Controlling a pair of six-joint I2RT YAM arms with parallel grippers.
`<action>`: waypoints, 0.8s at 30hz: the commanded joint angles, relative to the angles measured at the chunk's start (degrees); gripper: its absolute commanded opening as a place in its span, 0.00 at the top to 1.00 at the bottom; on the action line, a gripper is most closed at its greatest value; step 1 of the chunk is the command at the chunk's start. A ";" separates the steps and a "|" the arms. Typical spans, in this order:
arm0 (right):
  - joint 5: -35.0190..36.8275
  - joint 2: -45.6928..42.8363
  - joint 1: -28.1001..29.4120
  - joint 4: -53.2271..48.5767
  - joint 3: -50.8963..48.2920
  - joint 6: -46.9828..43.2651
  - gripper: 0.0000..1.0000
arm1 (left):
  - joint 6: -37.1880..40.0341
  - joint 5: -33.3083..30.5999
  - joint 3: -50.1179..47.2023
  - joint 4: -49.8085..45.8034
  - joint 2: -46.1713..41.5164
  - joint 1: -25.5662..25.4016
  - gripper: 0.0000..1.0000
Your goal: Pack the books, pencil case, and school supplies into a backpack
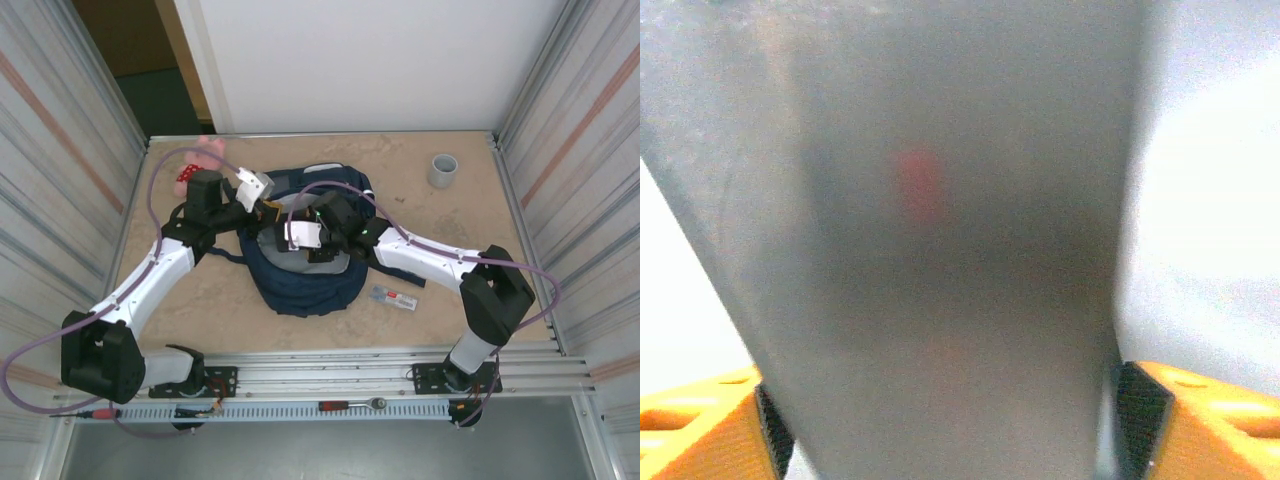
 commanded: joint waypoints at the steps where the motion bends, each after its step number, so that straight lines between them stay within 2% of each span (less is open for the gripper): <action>1: 2.19 -2.84 -0.43 -3.92 1.35 8.45 0.15 | -1.70 4.24 4.00 6.02 -3.77 0.38 1.00; 6: 2.87 -7.21 -0.43 -6.37 -2.30 17.82 0.13 | -2.14 4.05 3.58 6.63 -3.58 0.51 1.00; 9: 4.82 -10.08 -0.35 -7.41 -3.60 28.62 0.16 | -2.74 3.68 3.20 6.93 -3.66 0.54 1.00; 13: -0.75 -11.94 0.01 -5.38 -5.83 48.73 0.32 | -3.08 3.64 2.47 7.86 -3.56 0.52 1.00; 15: -0.47 -11.52 1.14 -1.11 -7.92 58.73 0.36 | -3.39 3.83 2.41 7.95 -3.47 0.56 1.00; 17: 3.26 -10.26 2.97 2.51 -9.36 68.35 0.44 | -3.80 4.02 2.48 8.20 -3.58 0.52 1.00; 21: 9.38 -6.86 6.33 6.91 -10.30 83.04 0.53 | -4.03 3.92 2.44 8.40 -3.94 0.56 1.00; 24: 12.57 -3.08 8.09 7.93 -9.12 89.13 0.60 | -4.20 4.17 2.50 8.64 -3.82 0.52 1.00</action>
